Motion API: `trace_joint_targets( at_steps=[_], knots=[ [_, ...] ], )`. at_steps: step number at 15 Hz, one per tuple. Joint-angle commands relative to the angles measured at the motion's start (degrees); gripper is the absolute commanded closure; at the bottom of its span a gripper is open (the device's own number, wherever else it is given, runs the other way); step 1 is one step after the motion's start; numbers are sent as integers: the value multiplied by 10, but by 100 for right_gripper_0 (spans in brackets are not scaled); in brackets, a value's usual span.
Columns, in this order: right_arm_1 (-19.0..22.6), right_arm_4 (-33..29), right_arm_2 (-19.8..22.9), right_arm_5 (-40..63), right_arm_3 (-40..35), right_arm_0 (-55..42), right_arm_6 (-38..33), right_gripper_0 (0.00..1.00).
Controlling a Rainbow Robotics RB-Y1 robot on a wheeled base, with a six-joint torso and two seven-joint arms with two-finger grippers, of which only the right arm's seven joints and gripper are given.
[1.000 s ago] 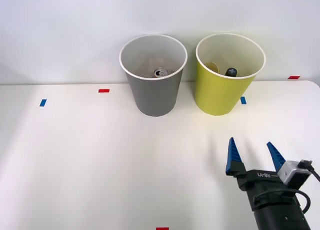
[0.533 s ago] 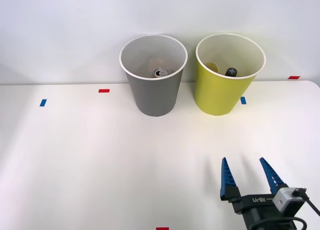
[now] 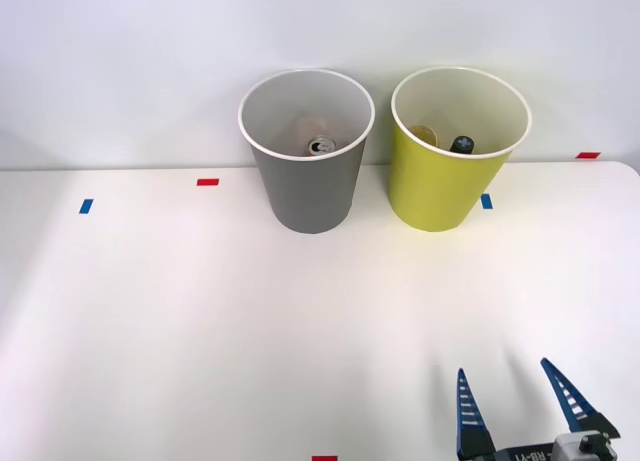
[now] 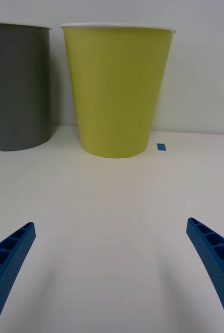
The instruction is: Put cans in the gray bin, plastic bottles in the light green bin
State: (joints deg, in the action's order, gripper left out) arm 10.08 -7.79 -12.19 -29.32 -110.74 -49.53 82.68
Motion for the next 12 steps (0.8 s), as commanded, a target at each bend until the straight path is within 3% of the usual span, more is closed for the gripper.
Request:
trace_joint_targets(
  at_steps=[1, 9, 12],
  knots=[
    [2, 7, 2, -14, 0, -40, 37, 0],
    [5, 21, -58, -13, 0, -74, 43, 0],
    [5, 21, -62, -13, 0, -75, 43, 0]
  ],
)
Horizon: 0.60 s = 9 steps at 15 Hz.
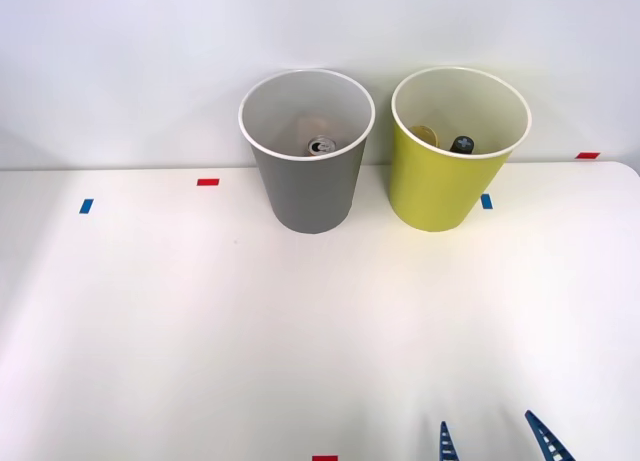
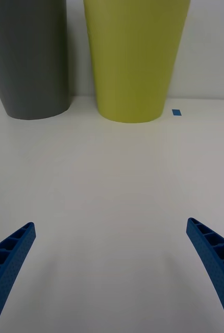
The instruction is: Put cans in the gray bin, plastic bottles in the light green bin
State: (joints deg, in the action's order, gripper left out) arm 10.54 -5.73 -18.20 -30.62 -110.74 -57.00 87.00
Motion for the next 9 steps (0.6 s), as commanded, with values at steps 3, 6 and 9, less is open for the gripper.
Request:
trace_joint_targets(
  at_steps=[3, 6, 9],
  knots=[
    [0, 0, -2, 0, 0, 0, 0, 0],
    [0, 0, -2, 0, 0, 0, 0, 0],
    [0, 0, -2, 0, 0, 0, 0, 0]
  ],
)
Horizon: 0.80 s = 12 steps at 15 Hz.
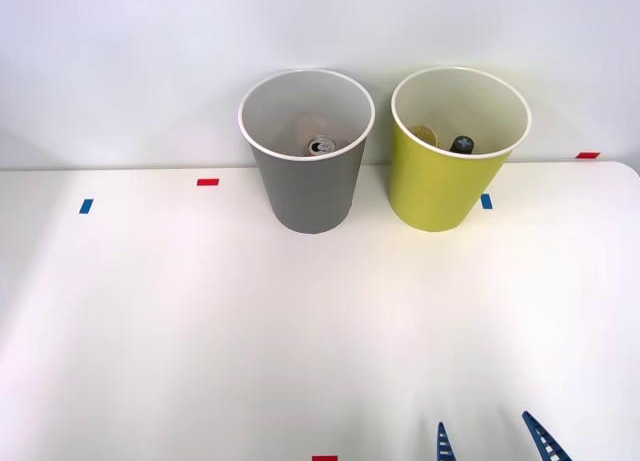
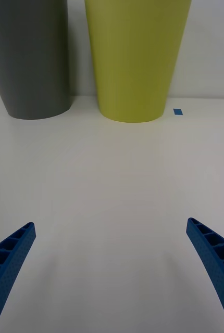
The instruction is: Put cans in the gray bin, plastic bottles in the light green bin
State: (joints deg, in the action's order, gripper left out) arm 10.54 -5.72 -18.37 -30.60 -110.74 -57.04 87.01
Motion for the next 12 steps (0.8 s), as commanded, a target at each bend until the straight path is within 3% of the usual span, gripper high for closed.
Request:
trace_joint_targets(
  at_steps=[1, 12],
  knots=[
    [0, 0, 0, 0, 0, 0, 0, 0],
    [0, 0, 0, 0, 0, 0, 0, 0]
  ],
)
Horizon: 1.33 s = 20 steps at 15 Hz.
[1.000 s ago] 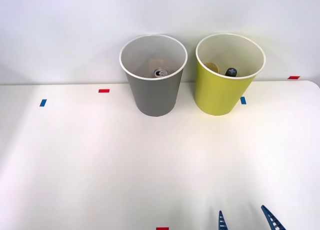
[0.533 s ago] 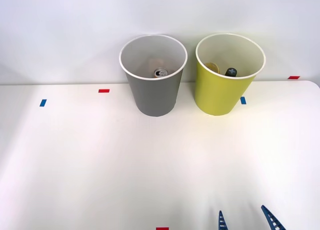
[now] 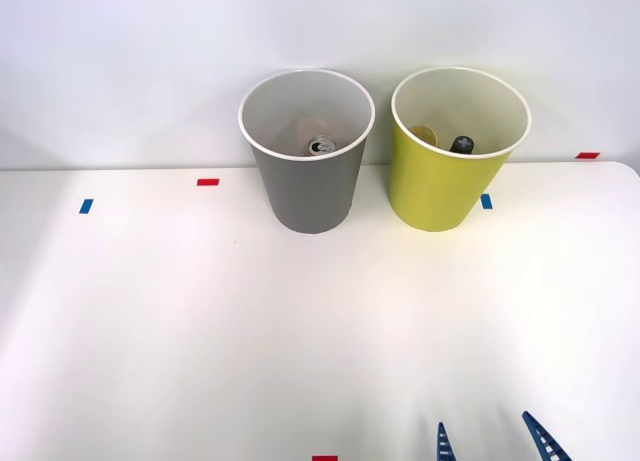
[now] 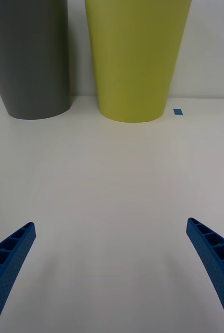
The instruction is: Put cans in the gray bin, plastic bottles in the light green bin
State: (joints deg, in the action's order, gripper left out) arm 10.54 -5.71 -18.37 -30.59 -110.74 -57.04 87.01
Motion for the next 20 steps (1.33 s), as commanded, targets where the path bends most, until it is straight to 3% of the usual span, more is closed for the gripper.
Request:
trace_joint_targets(
  at_steps=[1, 20],
  knots=[
    [0, 0, 0, 0, 0, 0, 0, 0],
    [0, 0, 0, 0, 0, 0, 0, 0]
  ],
)
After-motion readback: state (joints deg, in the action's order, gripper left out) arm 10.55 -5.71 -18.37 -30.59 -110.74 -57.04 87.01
